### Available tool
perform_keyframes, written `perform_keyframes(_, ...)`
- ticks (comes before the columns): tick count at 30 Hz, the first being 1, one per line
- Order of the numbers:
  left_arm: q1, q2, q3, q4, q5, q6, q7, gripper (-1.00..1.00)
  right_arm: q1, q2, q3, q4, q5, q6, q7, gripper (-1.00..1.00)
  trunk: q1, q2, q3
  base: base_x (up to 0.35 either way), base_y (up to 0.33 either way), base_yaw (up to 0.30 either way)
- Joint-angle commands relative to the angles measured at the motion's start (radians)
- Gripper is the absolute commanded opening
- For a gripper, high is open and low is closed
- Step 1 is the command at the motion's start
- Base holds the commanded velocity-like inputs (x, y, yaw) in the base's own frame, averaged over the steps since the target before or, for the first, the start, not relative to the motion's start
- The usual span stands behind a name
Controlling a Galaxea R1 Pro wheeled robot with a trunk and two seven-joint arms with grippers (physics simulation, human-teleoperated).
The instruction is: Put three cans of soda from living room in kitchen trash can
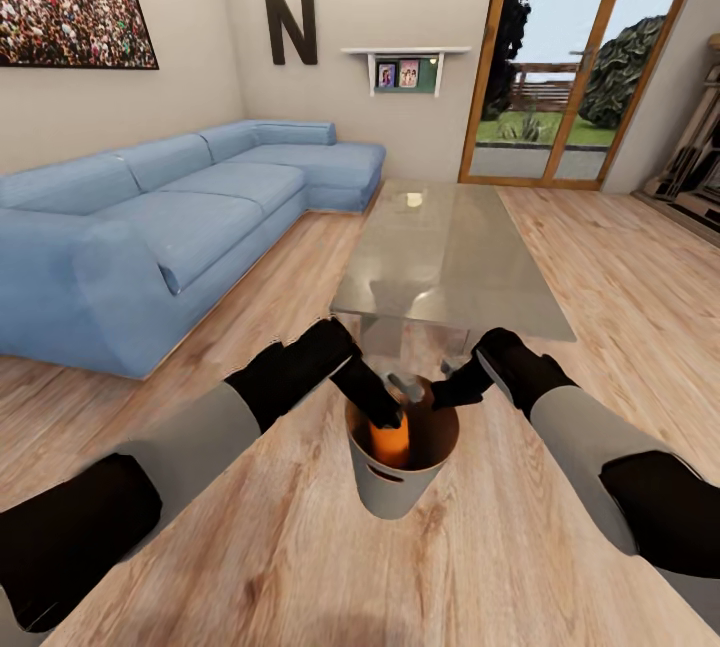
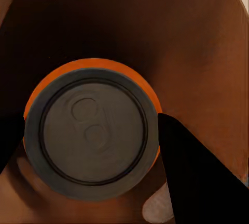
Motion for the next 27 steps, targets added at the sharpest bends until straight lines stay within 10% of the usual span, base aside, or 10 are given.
perform_keyframes(1, 0.014, 0.0, -0.012, 0.003, -0.001, -0.016, 0.014, -1.0, -0.001, 0.001, -0.004, 0.0, -0.025, 0.008, 0.007, -1.0, 0.0, 0.0, 0.0, 0.0, 0.0, 0.0)
perform_keyframes(16, 0.054, -0.001, -0.035, 0.012, 0.001, -0.085, 0.075, -1.0, -0.001, 0.032, -0.004, 0.002, -0.025, 0.008, 0.007, -1.0, 0.0, 0.0, 0.0, 0.0, 0.0, 0.0)
perform_keyframes(17, 0.054, -0.001, -0.035, 0.012, 0.001, -0.087, 0.075, 1.0, -0.001, 0.032, -0.004, 0.002, -0.025, 0.008, 0.007, -1.0, 0.0, 0.0, 0.0, 0.0, 0.0, 0.0)
perform_keyframes(27, 0.054, 0.007, -0.033, 0.005, 0.002, -0.109, 0.073, 1.0, -0.001, 0.03, -0.008, 0.002, -0.025, 0.008, 0.007, -1.0, 0.0, 0.0, 0.0, 0.0, 0.0, 0.0)
